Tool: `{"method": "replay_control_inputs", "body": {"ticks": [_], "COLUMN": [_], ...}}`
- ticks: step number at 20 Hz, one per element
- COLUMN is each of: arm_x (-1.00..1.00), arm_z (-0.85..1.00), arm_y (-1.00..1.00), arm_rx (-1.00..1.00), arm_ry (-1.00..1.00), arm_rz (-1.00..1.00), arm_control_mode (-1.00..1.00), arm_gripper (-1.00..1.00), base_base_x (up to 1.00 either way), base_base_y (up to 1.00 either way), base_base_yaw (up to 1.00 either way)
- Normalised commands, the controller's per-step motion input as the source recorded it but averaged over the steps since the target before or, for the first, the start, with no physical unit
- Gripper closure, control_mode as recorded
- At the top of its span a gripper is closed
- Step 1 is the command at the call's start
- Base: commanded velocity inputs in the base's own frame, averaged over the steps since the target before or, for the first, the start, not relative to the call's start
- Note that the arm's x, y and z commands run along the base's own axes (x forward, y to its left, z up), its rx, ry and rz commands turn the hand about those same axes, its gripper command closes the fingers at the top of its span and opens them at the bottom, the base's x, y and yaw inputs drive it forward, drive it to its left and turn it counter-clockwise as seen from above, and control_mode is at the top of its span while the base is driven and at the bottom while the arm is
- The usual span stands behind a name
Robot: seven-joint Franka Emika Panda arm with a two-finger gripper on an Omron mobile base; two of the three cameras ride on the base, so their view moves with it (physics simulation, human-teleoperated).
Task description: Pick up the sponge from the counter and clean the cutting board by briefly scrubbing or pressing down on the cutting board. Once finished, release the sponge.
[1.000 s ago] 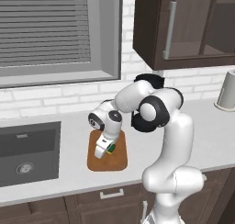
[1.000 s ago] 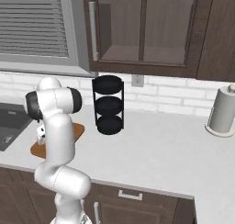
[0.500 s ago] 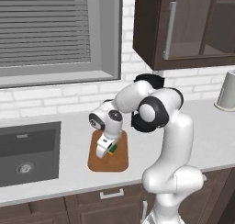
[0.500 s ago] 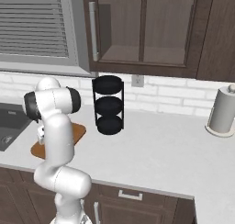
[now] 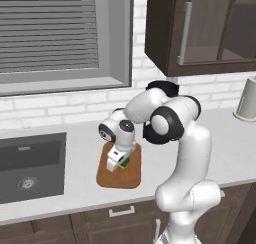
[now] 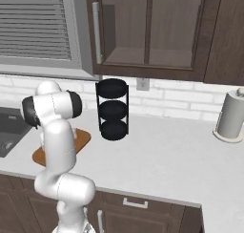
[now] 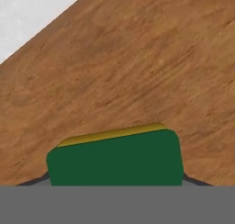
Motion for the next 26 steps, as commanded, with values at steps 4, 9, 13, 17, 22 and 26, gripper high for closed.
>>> {"method": "replay_control_inputs", "body": {"ticks": [4,9,13,17,22,26], "arm_x": [-0.63,-0.40,-0.29,-0.29,-0.32,-0.15], "arm_z": [-0.34,-0.75,-0.99,-1.00,-0.87,-0.23], "arm_y": [-1.00,-1.00,-1.00,-1.00,-1.00,-1.00], "arm_rx": [0.08,0.05,0.09,0.13,0.14,0.13], "arm_ry": [0.05,-0.02,-0.15,-0.23,-0.15,0.01], "arm_rz": [-0.23,-0.24,-0.19,-0.14,-0.16,-0.28], "arm_control_mode": [-1.00,-1.00,-1.00,-1.00,-1.00,-1.00], "arm_gripper": [1.00,1.00,1.00,1.00,1.00,1.00], "base_base_x": [0.00,0.00,0.00,0.00,0.00,0.00], "base_base_y": [0.00,0.00,0.00,0.00,0.00,0.00], "base_base_yaw": [0.00,0.00,0.00,0.00,0.00,0.00]}}
